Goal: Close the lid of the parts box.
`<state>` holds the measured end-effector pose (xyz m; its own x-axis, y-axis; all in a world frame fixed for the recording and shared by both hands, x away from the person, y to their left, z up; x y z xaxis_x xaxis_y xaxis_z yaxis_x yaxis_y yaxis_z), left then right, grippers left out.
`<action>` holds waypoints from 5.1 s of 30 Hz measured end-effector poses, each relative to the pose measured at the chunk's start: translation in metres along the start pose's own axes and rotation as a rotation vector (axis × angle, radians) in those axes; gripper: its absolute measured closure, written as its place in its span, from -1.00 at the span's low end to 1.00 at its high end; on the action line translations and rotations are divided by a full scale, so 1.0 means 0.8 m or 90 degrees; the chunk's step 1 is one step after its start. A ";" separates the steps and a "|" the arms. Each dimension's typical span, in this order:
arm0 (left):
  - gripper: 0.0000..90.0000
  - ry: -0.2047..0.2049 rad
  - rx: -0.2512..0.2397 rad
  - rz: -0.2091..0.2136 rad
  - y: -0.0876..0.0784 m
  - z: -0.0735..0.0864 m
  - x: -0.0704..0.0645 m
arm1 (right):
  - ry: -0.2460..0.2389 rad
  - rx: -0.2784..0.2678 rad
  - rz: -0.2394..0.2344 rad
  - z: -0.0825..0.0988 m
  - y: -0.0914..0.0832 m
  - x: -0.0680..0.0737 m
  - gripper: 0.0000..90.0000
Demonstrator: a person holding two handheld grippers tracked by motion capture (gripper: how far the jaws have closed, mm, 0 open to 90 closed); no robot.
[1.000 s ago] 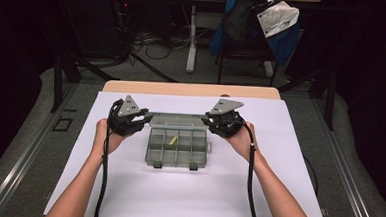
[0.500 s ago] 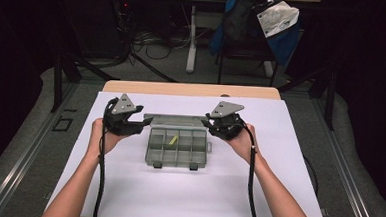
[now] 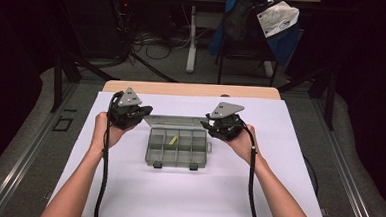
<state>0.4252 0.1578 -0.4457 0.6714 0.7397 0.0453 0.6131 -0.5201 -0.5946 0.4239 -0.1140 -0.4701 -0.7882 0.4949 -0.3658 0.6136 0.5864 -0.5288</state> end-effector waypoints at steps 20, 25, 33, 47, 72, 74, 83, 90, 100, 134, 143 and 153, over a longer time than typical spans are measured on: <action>0.99 -0.001 0.024 0.034 0.007 0.031 -0.018 | 0.089 -0.070 -0.156 -0.006 -0.024 0.013 0.16; 0.99 -0.008 0.029 0.041 0.011 0.048 -0.025 | 0.095 -0.069 -0.143 0.001 -0.021 0.018 0.65; 0.99 -0.014 0.039 0.048 0.020 0.074 -0.034 | 0.090 -0.037 -0.139 0.020 -0.001 0.038 0.98; 0.99 -0.030 0.040 0.053 0.026 0.099 -0.036 | 0.078 -0.011 -0.134 0.040 0.013 0.056 1.00; 0.99 -0.014 0.073 0.045 0.042 0.119 -0.039 | 0.056 0.053 -0.133 0.060 0.038 0.068 1.00; 0.99 -0.015 0.071 0.046 0.042 0.119 -0.038 | 0.055 0.057 -0.134 0.059 0.038 0.068 1.00; 0.99 -0.018 0.070 0.043 0.043 0.120 -0.037 | 0.061 0.052 -0.135 0.061 0.038 0.068 1.00; 0.99 -0.014 0.068 0.040 0.044 0.120 -0.038 | 0.067 0.053 -0.137 0.062 0.038 0.068 1.00; 0.99 -0.007 0.074 0.036 0.047 0.123 -0.040 | 0.070 0.059 -0.144 0.065 0.041 0.070 1.00; -0.75 -0.057 0.018 -0.026 -0.017 0.139 -0.044 | 0.119 -0.015 -0.082 0.088 -0.061 0.049 -0.98; -0.76 -0.064 0.022 -0.051 -0.028 0.170 -0.053 | 0.132 -0.007 -0.044 0.122 -0.093 0.054 -1.00; -0.76 -0.084 0.003 -0.071 -0.041 0.199 -0.067 | 0.169 0.010 -0.004 0.171 -0.115 0.071 -1.00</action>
<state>0.3031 0.2034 -0.5561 0.5389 0.8424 0.0049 0.6782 -0.4304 -0.5956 0.3161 -0.2281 -0.5470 -0.7504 0.6436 -0.1502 0.6068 0.5809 -0.5426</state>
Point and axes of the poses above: each handheld gripper's, and its own axes: y roughly forward along the jaws, z roughly out of its underside, x roughly to its left, the point moved 4 cm from there along y, roughly forward along the jaws, and after that the axes turned 9 degrees about -y, right-handed, at the moved point
